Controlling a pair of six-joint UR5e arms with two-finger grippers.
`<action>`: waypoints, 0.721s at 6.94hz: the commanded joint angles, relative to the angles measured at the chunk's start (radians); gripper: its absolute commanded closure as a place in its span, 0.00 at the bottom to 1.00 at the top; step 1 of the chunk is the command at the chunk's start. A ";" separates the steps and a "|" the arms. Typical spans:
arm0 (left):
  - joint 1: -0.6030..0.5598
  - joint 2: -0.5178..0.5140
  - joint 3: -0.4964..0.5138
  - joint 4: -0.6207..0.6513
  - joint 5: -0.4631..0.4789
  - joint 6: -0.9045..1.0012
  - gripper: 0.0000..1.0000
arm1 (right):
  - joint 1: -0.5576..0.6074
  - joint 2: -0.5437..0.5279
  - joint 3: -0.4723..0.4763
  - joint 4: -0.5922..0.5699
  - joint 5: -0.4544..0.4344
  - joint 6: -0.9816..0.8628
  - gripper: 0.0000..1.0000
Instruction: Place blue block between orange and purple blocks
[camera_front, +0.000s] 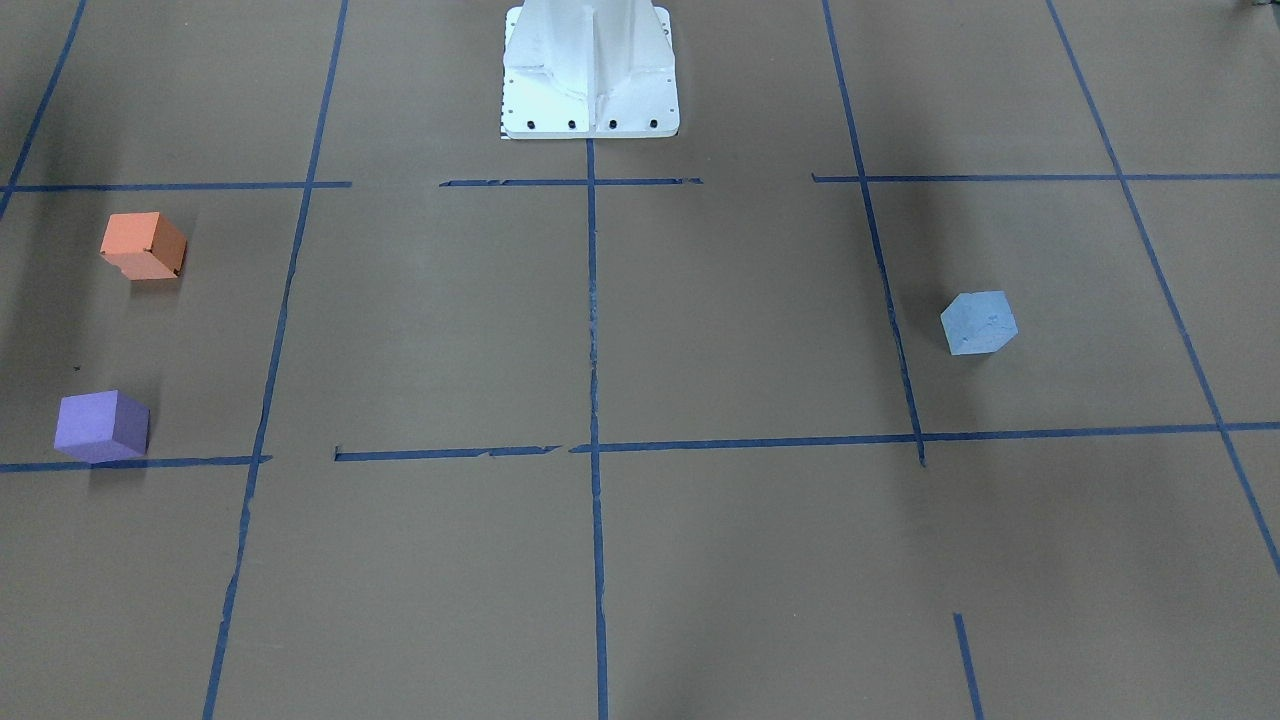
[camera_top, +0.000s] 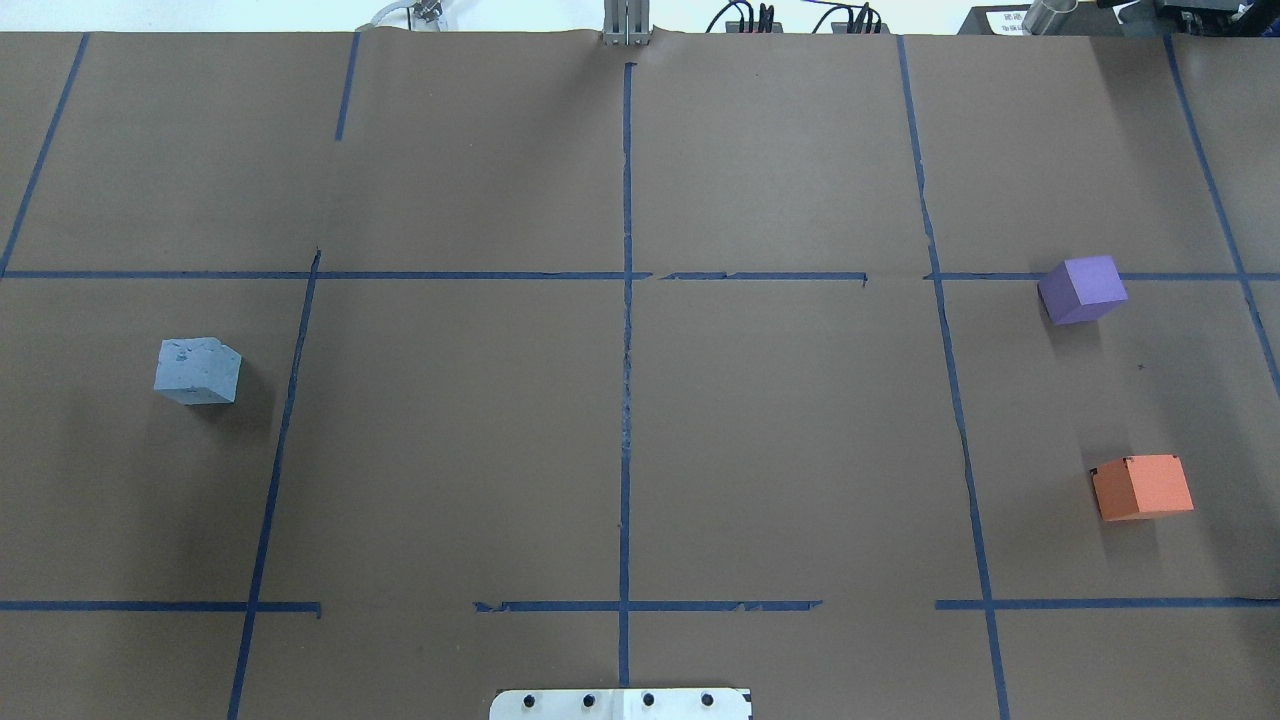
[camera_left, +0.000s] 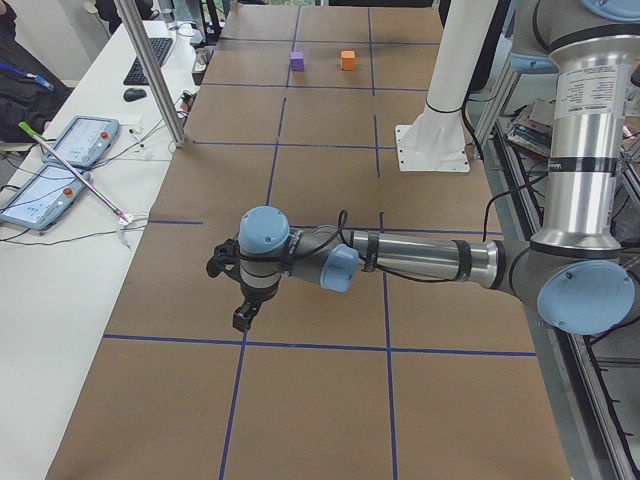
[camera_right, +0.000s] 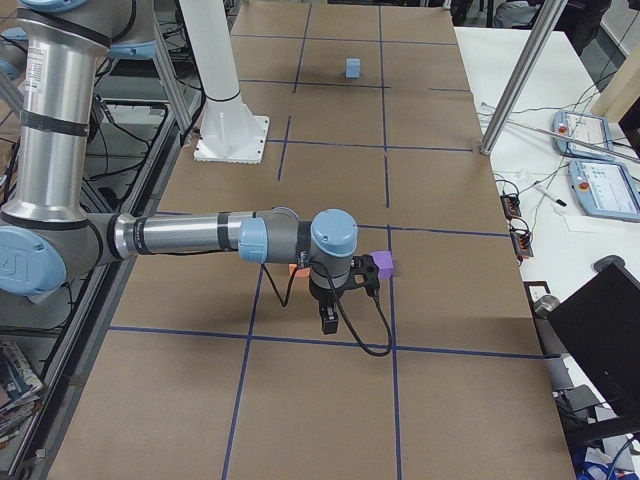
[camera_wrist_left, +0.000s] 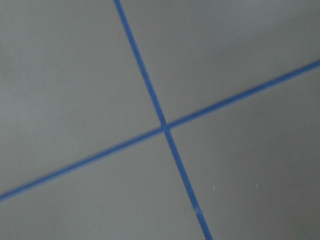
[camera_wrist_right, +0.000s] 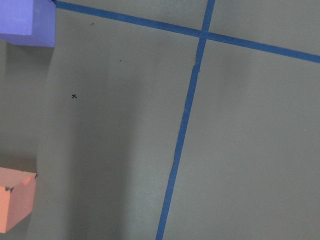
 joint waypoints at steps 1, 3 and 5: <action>0.113 -0.013 0.021 -0.055 -0.020 -0.179 0.00 | 0.000 0.000 0.000 0.000 0.000 0.001 0.00; 0.304 -0.016 -0.051 -0.157 -0.013 -0.731 0.00 | 0.000 -0.002 0.004 0.000 0.000 0.003 0.00; 0.479 -0.030 -0.062 -0.295 0.095 -1.070 0.00 | 0.000 -0.003 0.009 0.000 0.000 0.003 0.00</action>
